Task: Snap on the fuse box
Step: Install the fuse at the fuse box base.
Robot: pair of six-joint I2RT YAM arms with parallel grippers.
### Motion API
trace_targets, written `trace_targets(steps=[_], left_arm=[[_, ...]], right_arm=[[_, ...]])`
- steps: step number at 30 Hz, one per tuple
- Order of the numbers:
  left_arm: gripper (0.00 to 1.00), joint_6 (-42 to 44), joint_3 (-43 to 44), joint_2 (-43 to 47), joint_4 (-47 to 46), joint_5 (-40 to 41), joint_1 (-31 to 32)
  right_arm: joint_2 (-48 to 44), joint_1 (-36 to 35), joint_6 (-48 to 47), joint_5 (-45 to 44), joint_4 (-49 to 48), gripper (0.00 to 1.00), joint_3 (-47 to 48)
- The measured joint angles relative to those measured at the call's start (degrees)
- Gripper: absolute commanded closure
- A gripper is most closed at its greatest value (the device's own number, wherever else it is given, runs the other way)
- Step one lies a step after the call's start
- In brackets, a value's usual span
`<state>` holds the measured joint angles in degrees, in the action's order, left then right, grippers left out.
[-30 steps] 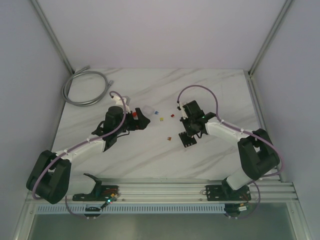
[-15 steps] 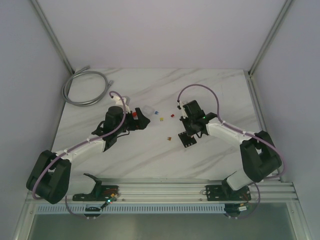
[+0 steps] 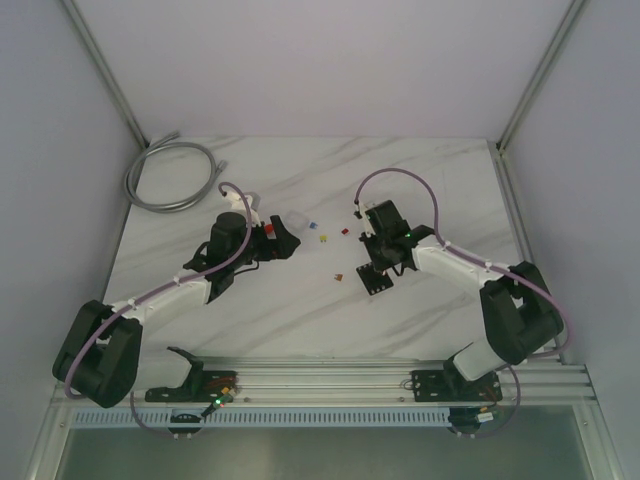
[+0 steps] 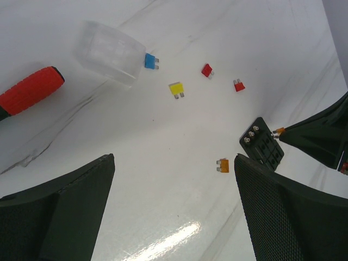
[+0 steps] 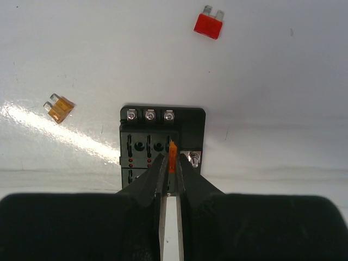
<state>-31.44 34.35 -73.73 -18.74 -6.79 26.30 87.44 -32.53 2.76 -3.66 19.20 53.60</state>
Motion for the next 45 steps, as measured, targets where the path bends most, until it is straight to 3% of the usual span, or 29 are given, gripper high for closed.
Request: trace_targets(steps=[25,45], left_arm=[[0.0,-0.02,0.09,-0.17,0.0,-0.07,0.0],[0.0,-0.46,0.09,-0.2,0.0,-0.7,0.0]], right_arm=[[2.54,0.0,-0.26,0.83,-0.76,1.0,-0.24],[3.34,-0.15,-0.48,0.81,-0.57,0.76,-0.22]])
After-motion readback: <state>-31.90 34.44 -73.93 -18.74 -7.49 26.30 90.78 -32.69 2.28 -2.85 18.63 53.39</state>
